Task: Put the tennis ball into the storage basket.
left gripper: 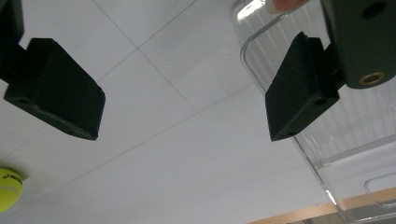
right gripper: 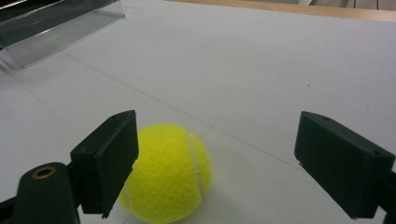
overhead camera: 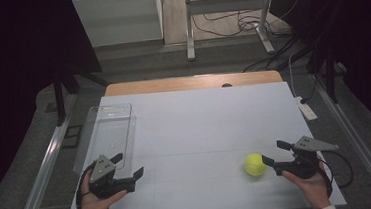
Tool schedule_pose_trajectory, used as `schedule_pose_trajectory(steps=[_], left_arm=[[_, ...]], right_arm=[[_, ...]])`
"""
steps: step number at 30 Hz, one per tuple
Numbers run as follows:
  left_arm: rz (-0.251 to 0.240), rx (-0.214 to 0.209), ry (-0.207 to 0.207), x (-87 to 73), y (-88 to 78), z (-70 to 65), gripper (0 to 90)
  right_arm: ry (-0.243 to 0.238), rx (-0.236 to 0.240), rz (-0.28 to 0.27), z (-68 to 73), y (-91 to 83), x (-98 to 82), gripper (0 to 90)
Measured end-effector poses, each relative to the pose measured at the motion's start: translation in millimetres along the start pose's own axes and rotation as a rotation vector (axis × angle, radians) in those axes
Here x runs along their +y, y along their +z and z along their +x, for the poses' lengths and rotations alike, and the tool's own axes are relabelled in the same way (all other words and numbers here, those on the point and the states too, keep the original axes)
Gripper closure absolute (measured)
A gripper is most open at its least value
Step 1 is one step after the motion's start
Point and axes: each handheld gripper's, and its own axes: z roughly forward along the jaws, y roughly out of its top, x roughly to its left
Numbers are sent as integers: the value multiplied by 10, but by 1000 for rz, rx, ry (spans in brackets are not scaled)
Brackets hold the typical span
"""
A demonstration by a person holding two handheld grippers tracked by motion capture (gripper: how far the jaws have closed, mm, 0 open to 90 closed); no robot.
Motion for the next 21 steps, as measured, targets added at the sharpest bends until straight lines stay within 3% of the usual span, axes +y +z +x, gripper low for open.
schedule_pose_trajectory(steps=[21], left_arm=[[17,-58,34,219,208,-184,130]], right_arm=[[-1,4,-3,6,-4,1,139]])
